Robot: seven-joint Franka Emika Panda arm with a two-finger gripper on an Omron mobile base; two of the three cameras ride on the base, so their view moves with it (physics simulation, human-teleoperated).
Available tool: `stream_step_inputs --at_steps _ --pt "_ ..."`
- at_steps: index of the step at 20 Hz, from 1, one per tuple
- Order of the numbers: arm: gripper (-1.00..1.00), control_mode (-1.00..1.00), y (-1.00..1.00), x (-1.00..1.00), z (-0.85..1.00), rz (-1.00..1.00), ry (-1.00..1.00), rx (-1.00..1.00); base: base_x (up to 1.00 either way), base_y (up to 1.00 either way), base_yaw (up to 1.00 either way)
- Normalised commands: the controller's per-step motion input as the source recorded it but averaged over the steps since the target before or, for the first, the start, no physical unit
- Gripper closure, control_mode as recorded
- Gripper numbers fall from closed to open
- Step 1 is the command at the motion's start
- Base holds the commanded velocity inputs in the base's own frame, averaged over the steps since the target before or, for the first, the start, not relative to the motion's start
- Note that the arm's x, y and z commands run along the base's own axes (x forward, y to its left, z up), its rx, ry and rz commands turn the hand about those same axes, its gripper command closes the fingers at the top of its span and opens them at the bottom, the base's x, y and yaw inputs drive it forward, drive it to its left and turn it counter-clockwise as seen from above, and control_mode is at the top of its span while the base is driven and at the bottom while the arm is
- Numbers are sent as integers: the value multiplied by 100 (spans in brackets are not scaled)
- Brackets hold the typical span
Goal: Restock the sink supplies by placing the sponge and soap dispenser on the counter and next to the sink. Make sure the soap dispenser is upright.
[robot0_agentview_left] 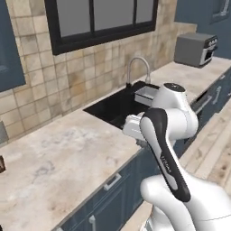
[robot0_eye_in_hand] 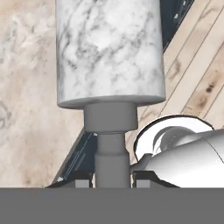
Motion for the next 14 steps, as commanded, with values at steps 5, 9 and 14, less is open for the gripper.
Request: stream_step_inputs --at_steps 5,9,14 --pt "100 100 0 0 0 0 0 0 58 -36 57" --pt "100 100 0 0 0 0 0 0 12 -1 35" --pt "100 -100 4 42 8 18 7 10 0 0 0"
